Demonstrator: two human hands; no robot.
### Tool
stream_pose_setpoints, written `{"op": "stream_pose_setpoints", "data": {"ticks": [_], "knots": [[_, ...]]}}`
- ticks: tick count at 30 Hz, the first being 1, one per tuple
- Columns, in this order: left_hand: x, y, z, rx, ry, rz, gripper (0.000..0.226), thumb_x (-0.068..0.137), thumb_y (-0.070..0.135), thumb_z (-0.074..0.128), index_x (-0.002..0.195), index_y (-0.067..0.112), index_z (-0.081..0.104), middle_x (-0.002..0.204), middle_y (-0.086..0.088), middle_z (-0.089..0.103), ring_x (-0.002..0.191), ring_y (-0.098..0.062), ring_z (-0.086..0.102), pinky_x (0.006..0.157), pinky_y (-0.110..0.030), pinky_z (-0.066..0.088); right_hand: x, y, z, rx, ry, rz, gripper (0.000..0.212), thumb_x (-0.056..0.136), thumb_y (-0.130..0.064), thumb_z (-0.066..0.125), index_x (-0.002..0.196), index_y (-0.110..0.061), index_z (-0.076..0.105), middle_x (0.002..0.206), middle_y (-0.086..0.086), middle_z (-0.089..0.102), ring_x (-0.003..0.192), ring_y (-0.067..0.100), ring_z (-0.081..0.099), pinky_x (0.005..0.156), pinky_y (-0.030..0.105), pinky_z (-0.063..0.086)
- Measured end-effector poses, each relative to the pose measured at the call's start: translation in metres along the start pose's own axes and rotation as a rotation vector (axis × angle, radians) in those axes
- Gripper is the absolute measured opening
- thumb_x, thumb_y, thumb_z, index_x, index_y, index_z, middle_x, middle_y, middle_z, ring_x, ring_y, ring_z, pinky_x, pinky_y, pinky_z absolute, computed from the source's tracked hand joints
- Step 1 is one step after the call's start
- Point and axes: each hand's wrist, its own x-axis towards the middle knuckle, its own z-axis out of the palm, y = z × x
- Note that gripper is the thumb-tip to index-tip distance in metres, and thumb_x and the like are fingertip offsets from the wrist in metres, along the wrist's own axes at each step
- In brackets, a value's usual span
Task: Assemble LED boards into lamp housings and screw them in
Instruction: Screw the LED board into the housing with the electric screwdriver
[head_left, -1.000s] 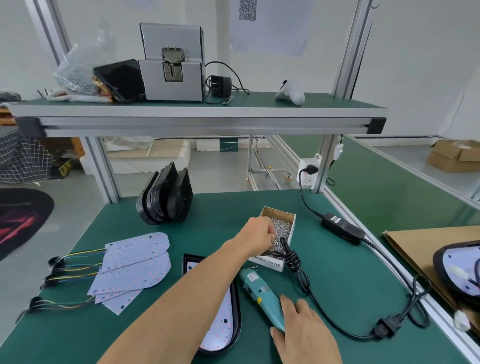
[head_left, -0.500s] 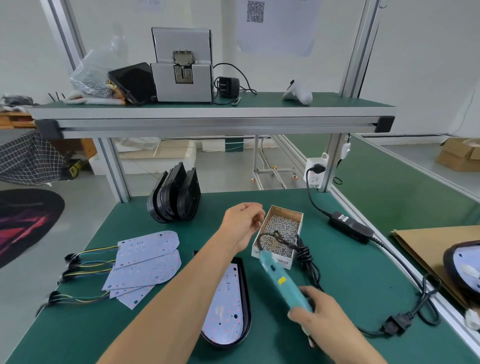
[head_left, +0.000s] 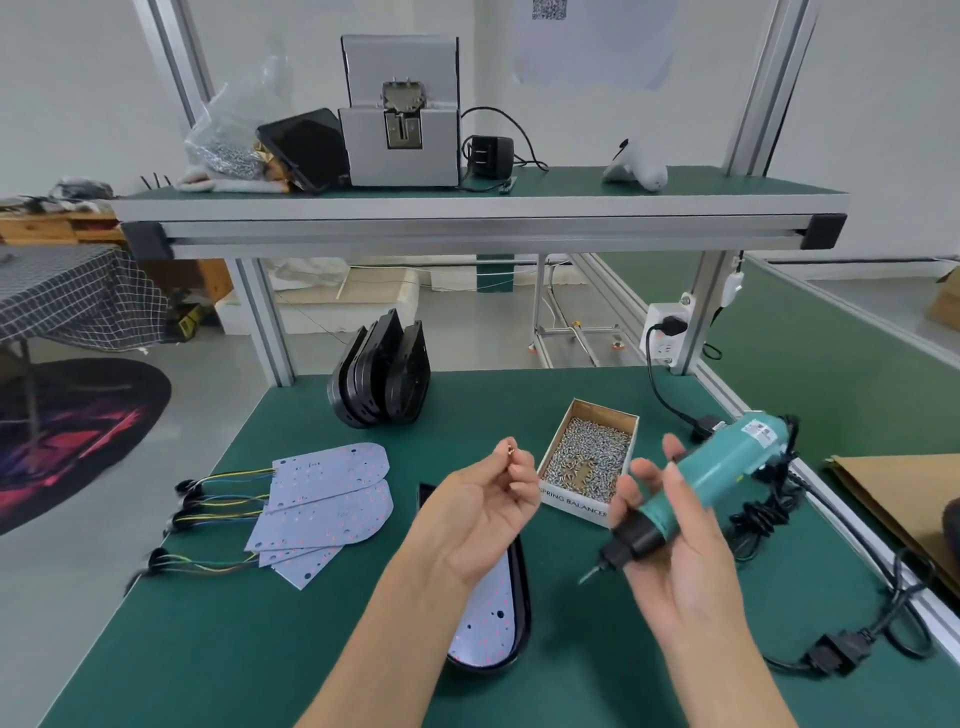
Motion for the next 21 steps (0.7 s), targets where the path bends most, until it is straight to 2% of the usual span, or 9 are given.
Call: {"op": "stream_pose_setpoints", "data": {"ticks": [3, 5, 7, 12, 16, 21], "knots": [[-0.015, -0.003, -0.006, -0.058, 0.01, -0.006, 0.008, 0.093, 0.009, 0.061, 0.086, 0.005, 0.061, 0.081, -0.005, 0.053, 0.062, -0.011, 0.048, 0.05, -0.021, 0.046, 0.016, -0.005, 0.005, 0.055, -0.033, -0.021, 0.032, 0.095, -0.027, 0.066, 0.127, -0.027, 0.063, 0.079, -0.002, 0.058, 0.062, 0.011, 0.053, 0.064, 0.024, 0.051], [-0.023, -0.006, -0.009, -0.082, 0.025, -0.005, 0.01, 0.091, 0.01, 0.063, 0.084, 0.004, 0.062, 0.081, -0.005, 0.053, 0.062, -0.011, 0.047, 0.05, -0.021, 0.046, 0.023, -0.006, 0.008, 0.072, -0.065, -0.005, 0.024, 0.1, -0.036, 0.061, 0.121, -0.025, 0.064, 0.073, -0.004, 0.051, 0.056, 0.01, 0.045, 0.06, 0.023, 0.045], [-0.029, -0.009, -0.011, -0.105, 0.031, -0.011, 0.011, 0.09, 0.008, 0.065, 0.081, 0.002, 0.064, 0.082, -0.007, 0.054, 0.062, -0.012, 0.048, 0.049, -0.021, 0.046, 0.028, -0.004, 0.014, 0.101, -0.101, 0.017, 0.031, 0.101, -0.048, 0.055, 0.117, -0.023, 0.066, 0.069, -0.004, 0.047, 0.052, 0.011, 0.04, 0.057, 0.025, 0.043], [-0.04, -0.018, -0.013, -0.13, 0.079, 0.008, 0.01, 0.088, 0.006, 0.067, 0.081, 0.0, 0.066, 0.083, -0.011, 0.057, 0.061, -0.016, 0.052, 0.046, -0.021, 0.045, 0.034, 0.0, 0.027, 0.198, -0.161, 0.078, 0.036, 0.101, -0.051, 0.051, 0.116, -0.021, 0.065, 0.065, -0.007, 0.044, 0.048, 0.008, 0.038, 0.054, 0.024, 0.041], [-0.048, -0.025, -0.019, 0.064, 0.153, 0.077, 0.012, 0.088, 0.013, 0.07, 0.087, 0.004, 0.063, 0.081, -0.01, 0.058, 0.06, -0.014, 0.05, 0.046, -0.02, 0.041, 0.034, -0.001, 0.033, 0.263, -0.192, 0.098, 0.037, 0.102, -0.052, 0.049, 0.113, -0.022, 0.066, 0.064, -0.009, 0.044, 0.047, 0.006, 0.038, 0.054, 0.023, 0.041], [-0.061, -0.03, -0.025, 0.18, 0.212, 0.142, 0.015, 0.086, 0.019, 0.071, 0.08, 0.006, 0.067, 0.08, -0.009, 0.057, 0.061, -0.015, 0.048, 0.047, -0.021, 0.04, 0.031, 0.004, 0.048, 0.336, -0.219, 0.075, 0.039, 0.102, -0.052, 0.045, 0.111, -0.021, 0.066, 0.062, -0.008, 0.045, 0.047, 0.007, 0.039, 0.055, 0.024, 0.041]]}}
